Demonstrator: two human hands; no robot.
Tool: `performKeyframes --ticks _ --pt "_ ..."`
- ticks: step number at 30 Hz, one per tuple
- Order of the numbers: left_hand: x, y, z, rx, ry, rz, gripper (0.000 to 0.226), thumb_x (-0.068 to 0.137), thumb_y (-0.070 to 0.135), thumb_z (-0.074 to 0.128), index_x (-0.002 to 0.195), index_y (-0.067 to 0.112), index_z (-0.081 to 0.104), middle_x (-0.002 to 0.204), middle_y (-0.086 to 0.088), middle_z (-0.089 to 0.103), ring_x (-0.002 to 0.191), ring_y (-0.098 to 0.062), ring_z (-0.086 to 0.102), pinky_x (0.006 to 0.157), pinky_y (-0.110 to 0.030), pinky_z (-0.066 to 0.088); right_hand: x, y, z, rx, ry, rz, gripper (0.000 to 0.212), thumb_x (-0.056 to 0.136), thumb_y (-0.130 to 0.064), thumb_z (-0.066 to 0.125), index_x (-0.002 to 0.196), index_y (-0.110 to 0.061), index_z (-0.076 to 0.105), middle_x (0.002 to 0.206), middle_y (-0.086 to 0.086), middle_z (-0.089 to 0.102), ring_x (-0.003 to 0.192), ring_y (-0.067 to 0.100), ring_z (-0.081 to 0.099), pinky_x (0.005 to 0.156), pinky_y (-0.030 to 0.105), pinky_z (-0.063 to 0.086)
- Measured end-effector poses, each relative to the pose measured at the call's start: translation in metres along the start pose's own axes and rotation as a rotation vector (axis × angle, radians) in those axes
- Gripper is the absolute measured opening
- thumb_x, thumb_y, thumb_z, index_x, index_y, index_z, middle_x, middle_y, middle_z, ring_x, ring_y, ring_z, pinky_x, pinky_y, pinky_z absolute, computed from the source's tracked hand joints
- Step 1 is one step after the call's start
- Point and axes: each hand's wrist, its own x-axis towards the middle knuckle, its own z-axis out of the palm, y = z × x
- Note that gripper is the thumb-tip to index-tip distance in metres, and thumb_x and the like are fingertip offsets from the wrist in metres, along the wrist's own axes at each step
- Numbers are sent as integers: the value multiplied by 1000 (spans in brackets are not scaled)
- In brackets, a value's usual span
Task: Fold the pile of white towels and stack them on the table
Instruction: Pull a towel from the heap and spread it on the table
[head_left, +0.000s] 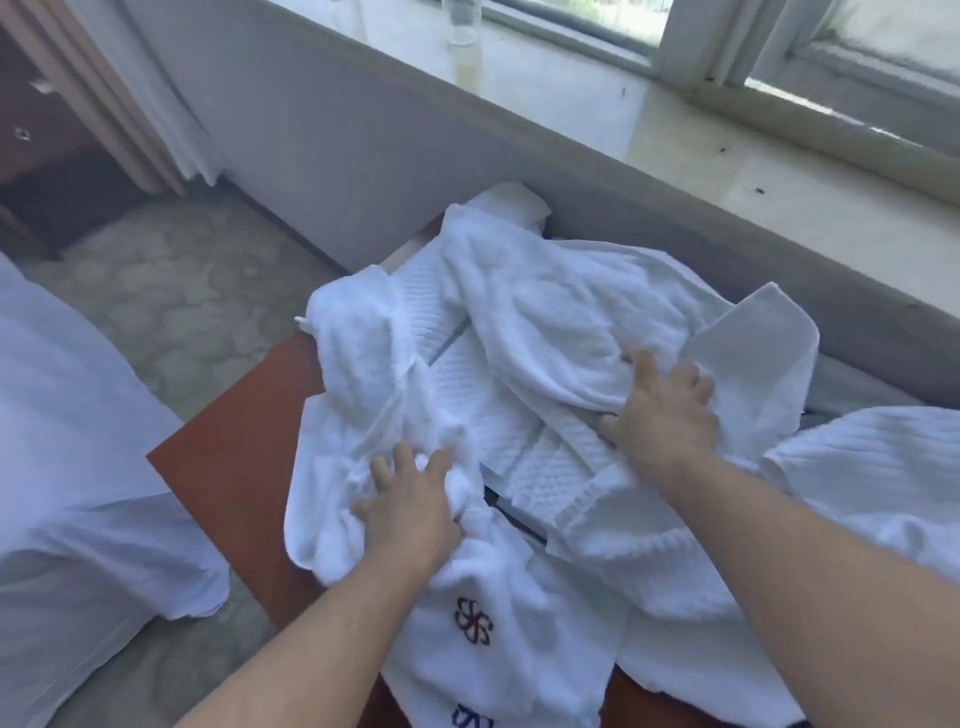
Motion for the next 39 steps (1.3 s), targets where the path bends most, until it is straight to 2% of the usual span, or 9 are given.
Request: performKeyframes --ticks 6,12,18,21,24,30,32,37,39 --pt "-11 1 -2 -91 141 32 54 82 6 56 127 32 44 131 1 36 115 -25 36 82 -34 47 -3 26 -10 199 42 -116 32 89 -16 60 117 -25 48 99 11 56 94 35 50 72 36 39" --pt "-55 26 -36 -576 203 122 47 80 13 68 120 30 51 119 5 39 115 -24 41 91 -36 47 -65 43 -32 601 35 -127 17 80 -26 67 88 -28 52 74 -2 60 65 16 59 49 26 40" --pt "-129 83 -92 -832 341 463 48 72 15 77 101 37 46 105 8 44 93 -12 47 69 -7 35 -135 84 -93 872 226 -159 21 69 -41 67 88 -36 59 73 -6 64 68 5 59 51 12 42" --pt "-162 123 -125 -932 402 613 51 71 18 82 106 32 49 109 4 47 94 -7 45 78 -1 34 -171 119 -133 1002 378 -112 28 64 -44 70 89 -40 59 79 -3 69 74 15 65 67 33 54" --pt "-194 167 -146 -976 372 732 51 70 28 84 110 33 52 112 7 51 99 -8 50 82 -8 38 -205 164 -167 1053 541 -55 30 67 -39 77 92 -44 61 85 -6 71 84 23 68 81 47 57" --pt "-249 251 -150 -1022 417 960 51 66 32 87 106 29 56 106 9 56 98 -6 53 85 -7 36 -259 248 -206 1152 814 39 31 59 -47 77 87 -41 63 75 -23 67 65 2 60 69 34 53" --pt "-258 272 -151 -1041 390 1014 52 65 34 88 107 28 57 107 12 56 99 -3 54 86 -12 38 -267 269 -211 1183 888 87 30 61 -47 77 87 -41 63 76 -21 67 69 6 62 71 34 53" --pt "-261 319 -144 -1023 284 1113 54 65 35 88 109 29 57 111 12 57 103 6 51 85 -5 33 -265 312 -206 1163 1002 235 29 65 -40 73 87 -31 56 77 -11 64 66 3 59 63 30 49" --pt "-256 333 -135 -998 257 1127 56 66 34 89 109 32 54 113 9 58 103 12 48 84 1 29 -259 327 -196 1118 1023 327 33 67 -39 69 90 -30 49 80 -8 60 72 12 61 64 32 46"
